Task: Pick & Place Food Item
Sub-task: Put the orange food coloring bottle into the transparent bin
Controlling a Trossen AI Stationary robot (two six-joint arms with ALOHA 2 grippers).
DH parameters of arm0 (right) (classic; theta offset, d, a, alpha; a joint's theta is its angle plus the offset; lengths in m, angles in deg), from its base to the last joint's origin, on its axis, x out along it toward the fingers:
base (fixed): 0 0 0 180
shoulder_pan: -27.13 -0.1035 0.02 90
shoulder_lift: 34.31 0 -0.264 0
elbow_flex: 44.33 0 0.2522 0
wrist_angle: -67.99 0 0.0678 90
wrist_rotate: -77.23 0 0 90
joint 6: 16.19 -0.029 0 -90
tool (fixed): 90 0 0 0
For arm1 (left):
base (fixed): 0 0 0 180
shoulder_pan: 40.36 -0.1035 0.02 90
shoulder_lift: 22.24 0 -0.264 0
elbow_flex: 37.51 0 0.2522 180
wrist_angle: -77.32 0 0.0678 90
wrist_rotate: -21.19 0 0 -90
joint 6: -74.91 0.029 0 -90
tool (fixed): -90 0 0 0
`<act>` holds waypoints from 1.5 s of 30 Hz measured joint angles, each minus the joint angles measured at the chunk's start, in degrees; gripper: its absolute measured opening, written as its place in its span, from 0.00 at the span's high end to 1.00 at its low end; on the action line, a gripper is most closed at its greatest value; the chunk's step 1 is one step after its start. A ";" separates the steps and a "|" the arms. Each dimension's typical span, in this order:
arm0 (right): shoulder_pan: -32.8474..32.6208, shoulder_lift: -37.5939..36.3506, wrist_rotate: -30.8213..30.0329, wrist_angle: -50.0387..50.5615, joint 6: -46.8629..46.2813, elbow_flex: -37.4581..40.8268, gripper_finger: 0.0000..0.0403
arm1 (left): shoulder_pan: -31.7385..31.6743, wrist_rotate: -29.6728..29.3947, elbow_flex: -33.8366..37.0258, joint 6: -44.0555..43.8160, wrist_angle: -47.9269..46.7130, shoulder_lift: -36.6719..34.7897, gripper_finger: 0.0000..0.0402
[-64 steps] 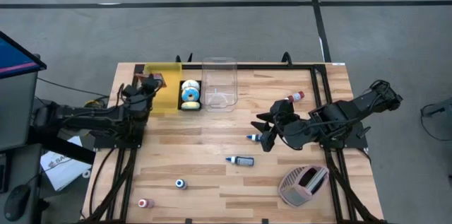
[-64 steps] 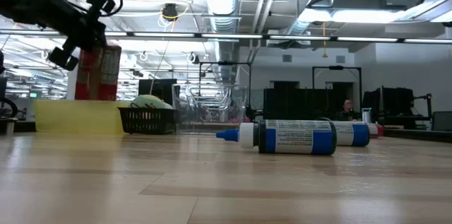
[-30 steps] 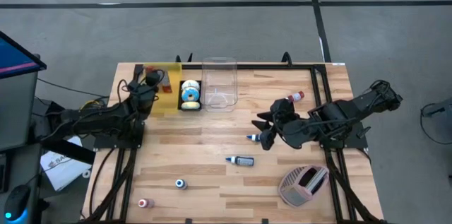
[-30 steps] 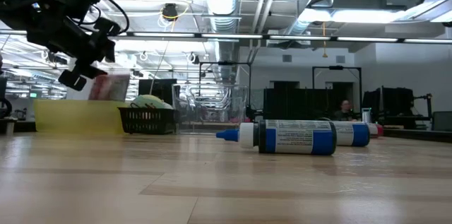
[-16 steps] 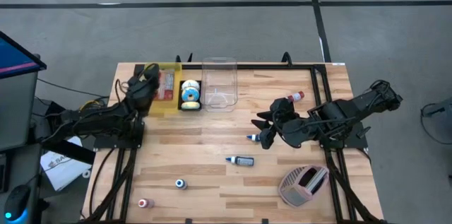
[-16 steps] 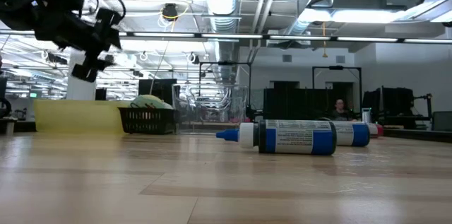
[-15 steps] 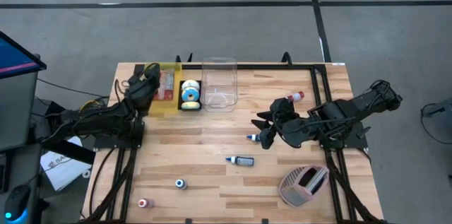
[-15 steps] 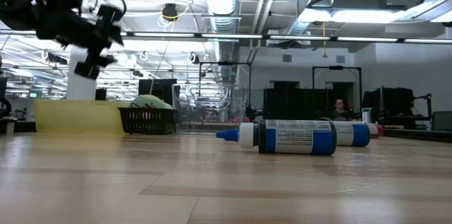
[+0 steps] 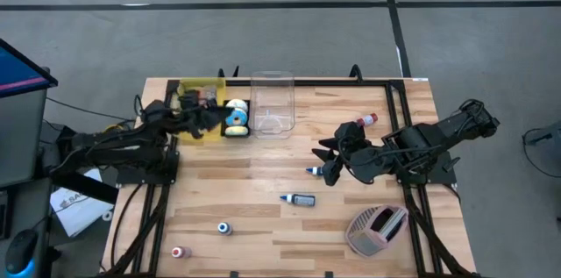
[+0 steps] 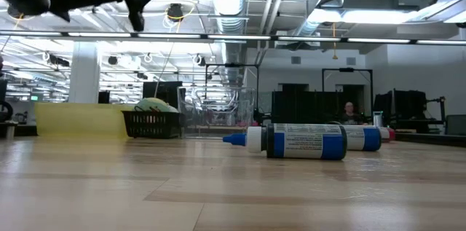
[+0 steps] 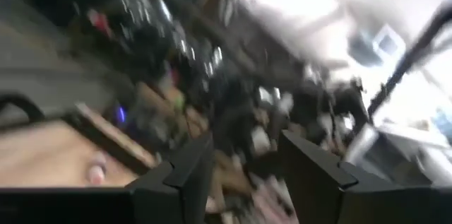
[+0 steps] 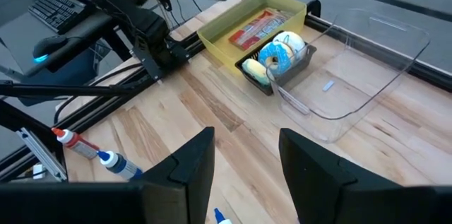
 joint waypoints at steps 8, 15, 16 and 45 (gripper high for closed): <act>-0.48 0.00 0.00 -0.38 0.25 0.00 0.62 | 12.66 7.89 -14.85 15.47 -33.39 -0.03 0.63; -0.50 0.00 0.00 -1.03 0.41 0.00 0.62 | 28.35 6.11 -30.62 24.21 -70.06 3.11 0.63; -0.50 0.00 0.00 -1.33 0.84 0.02 0.62 | 30.99 4.77 -32.91 24.80 -74.52 3.90 0.63; -2.25 0.00 -0.27 -1.51 2.74 0.02 0.62 | 90.06 -19.42 -52.54 -18.34 -107.89 27.58 0.41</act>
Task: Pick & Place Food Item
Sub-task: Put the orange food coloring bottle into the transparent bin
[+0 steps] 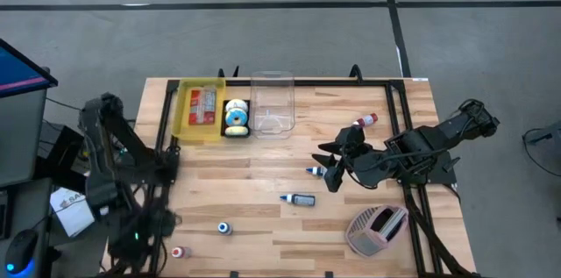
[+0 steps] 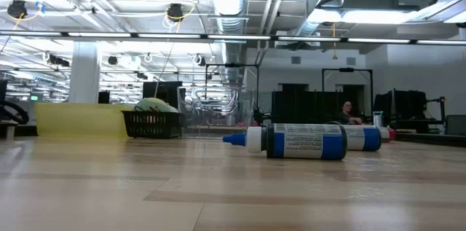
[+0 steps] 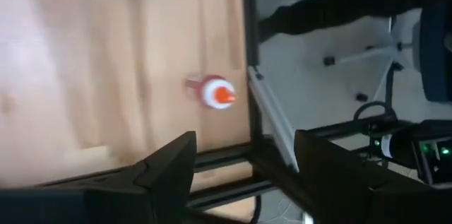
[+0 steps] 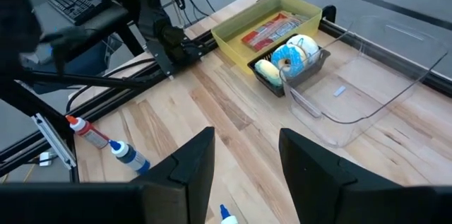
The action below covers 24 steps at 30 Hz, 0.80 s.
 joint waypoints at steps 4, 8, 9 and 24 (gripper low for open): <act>-0.58 0.00 -1.14 -0.09 -0.04 0.00 0.62 | 1.72 0.27 0.00 0.17 6.56 5.73 0.41; -0.59 0.00 -1.16 -0.11 -0.35 0.00 0.62 | 1.57 0.61 0.00 -1.79 7.78 9.95 0.41; -0.59 0.00 -1.17 -0.11 -0.47 0.00 0.62 | 1.54 0.56 0.02 -2.40 7.77 10.78 0.41; -1.29 0.00 -1.28 -0.17 -1.57 0.00 0.62 | 0.44 -4.32 0.66 -8.76 3.83 14.79 0.41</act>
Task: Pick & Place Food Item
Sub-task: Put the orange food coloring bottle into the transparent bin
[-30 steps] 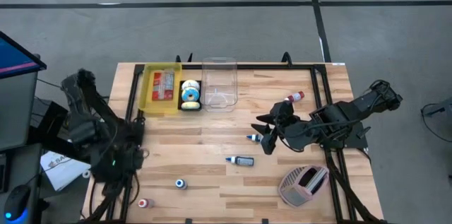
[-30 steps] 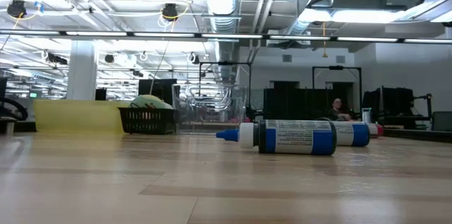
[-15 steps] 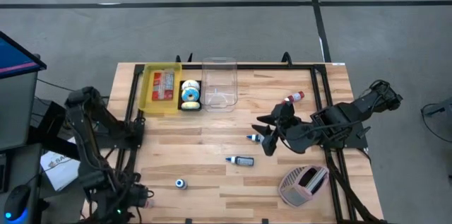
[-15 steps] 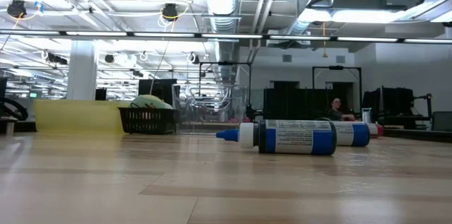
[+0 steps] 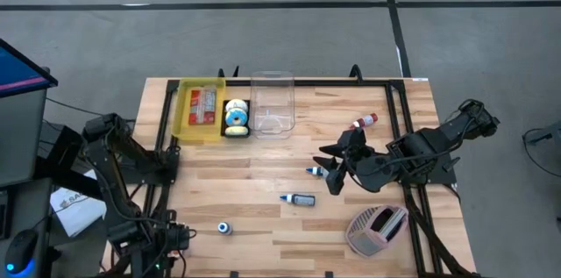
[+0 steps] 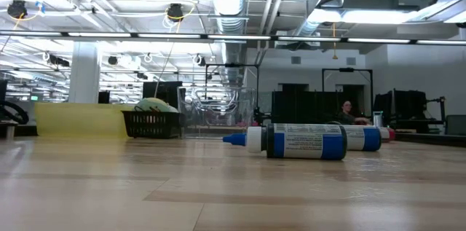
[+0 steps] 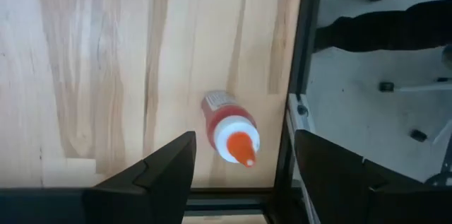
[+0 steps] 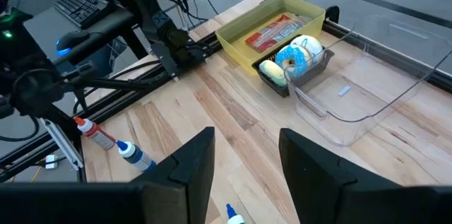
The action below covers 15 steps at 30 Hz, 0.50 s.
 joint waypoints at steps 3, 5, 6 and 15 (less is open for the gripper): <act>-0.37 0.00 -0.02 0.01 -0.02 0.00 0.62 | -0.03 -0.32 0.00 -0.05 -0.21 0.00 0.41; -0.42 0.00 -0.07 0.01 -0.12 0.00 0.62 | 0.03 -0.39 0.00 -0.07 -0.16 0.00 0.41; -0.42 0.00 -0.06 0.01 -0.38 0.00 0.62 | 0.11 -0.39 0.00 -0.07 -0.17 0.00 0.41; -1.92 0.00 -1.51 0.17 -1.49 0.00 0.62 | 0.12 0.68 2.89 -0.09 2.68 0.00 0.41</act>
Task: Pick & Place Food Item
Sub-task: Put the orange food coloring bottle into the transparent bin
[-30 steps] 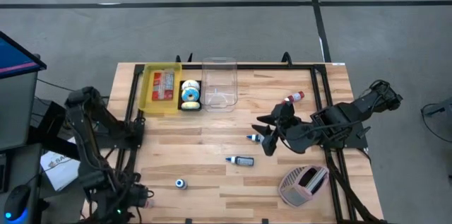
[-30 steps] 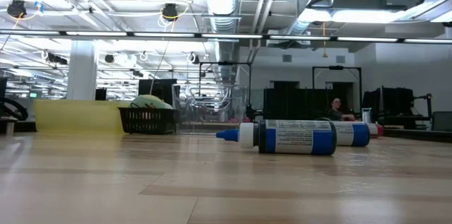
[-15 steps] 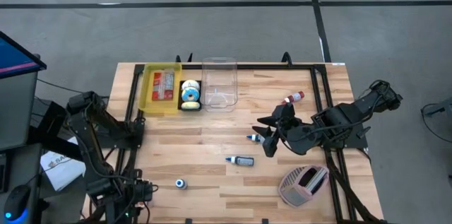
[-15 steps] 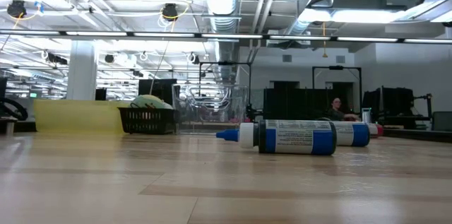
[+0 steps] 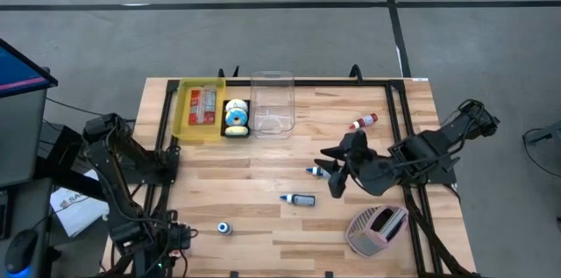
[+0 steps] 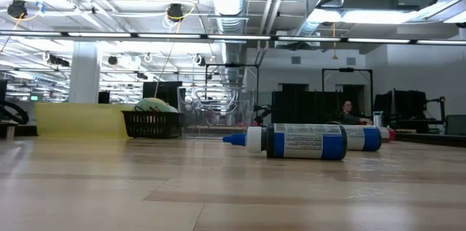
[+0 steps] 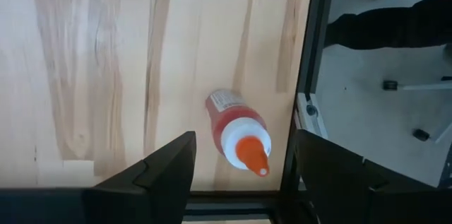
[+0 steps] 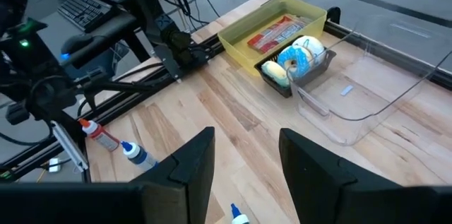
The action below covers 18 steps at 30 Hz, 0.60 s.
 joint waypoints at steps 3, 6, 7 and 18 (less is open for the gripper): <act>-0.04 0.00 0.01 0.14 -0.55 0.00 0.62 | 0.01 0.30 0.91 -0.21 1.80 0.00 0.41; -0.09 0.00 0.00 0.22 -0.66 0.00 0.62 | 0.54 0.67 2.19 -1.09 3.33 0.00 0.41; -0.09 0.00 0.00 0.25 -0.67 0.00 0.62 | 0.62 0.78 2.63 -1.43 3.53 0.00 0.41; -0.09 0.00 0.02 0.31 -0.95 0.00 0.62 | 0.79 0.87 6.63 -4.30 8.06 0.00 0.41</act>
